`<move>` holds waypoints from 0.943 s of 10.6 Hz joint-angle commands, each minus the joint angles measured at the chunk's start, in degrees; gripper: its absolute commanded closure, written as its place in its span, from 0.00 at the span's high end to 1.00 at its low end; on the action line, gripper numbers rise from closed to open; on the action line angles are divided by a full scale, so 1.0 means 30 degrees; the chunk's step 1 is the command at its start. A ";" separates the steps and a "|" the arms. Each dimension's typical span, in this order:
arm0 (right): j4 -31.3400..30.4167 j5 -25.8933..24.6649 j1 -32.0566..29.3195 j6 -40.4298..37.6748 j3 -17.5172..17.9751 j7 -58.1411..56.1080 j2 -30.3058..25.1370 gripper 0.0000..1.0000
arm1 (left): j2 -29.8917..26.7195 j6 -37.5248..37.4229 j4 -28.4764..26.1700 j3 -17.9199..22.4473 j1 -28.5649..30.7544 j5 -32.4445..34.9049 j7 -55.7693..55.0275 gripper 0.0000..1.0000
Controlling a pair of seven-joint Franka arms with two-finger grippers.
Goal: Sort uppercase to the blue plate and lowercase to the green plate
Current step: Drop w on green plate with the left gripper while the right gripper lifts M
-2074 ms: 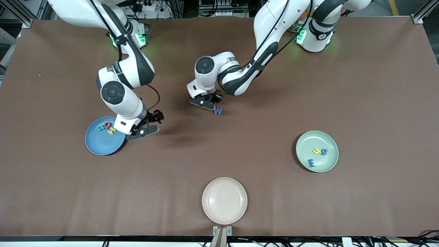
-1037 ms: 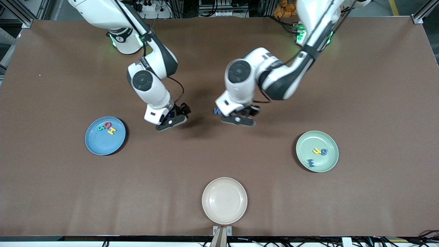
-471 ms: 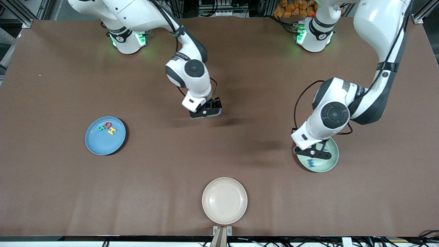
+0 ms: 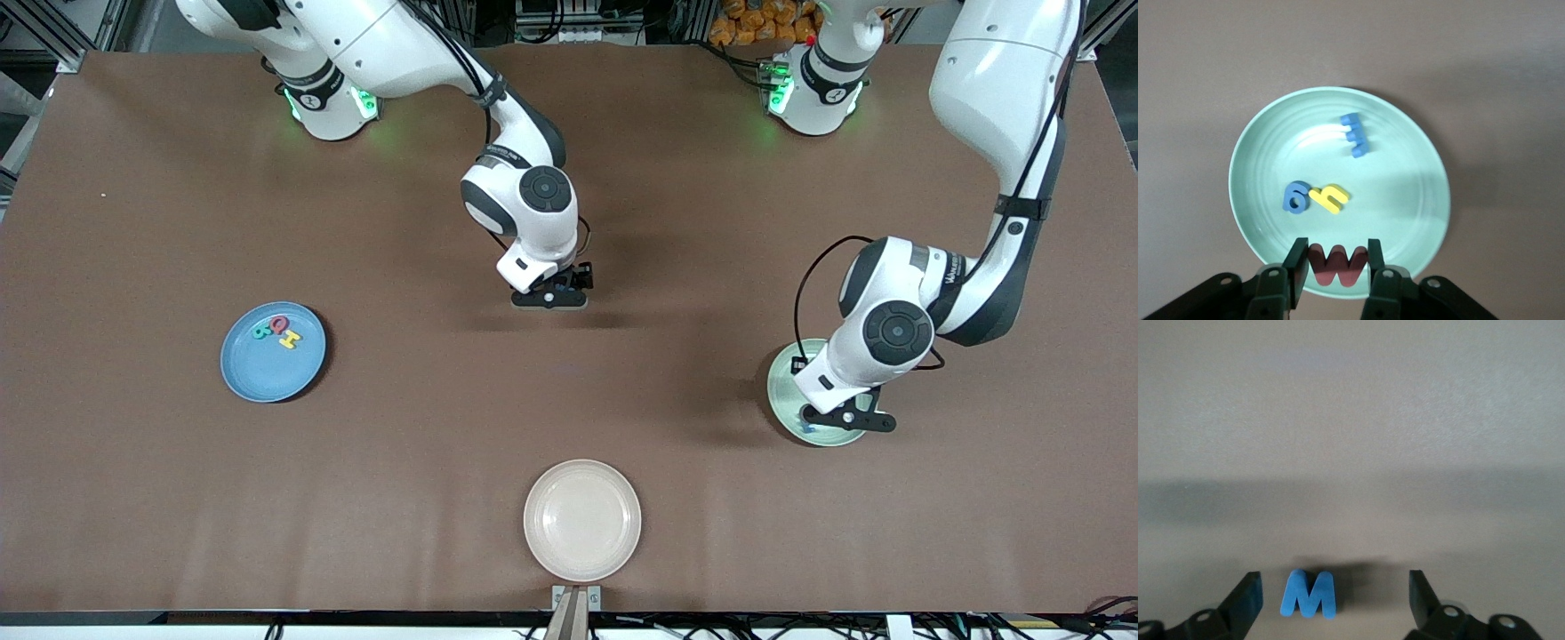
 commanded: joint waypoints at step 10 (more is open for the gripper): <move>-0.1226 -0.0205 0.0252 0.2032 0.0331 0.1658 0.0146 0.73 | -0.7159 -0.2861 0.0182 0.0024 -0.0397 -0.2180 -0.0054 1.00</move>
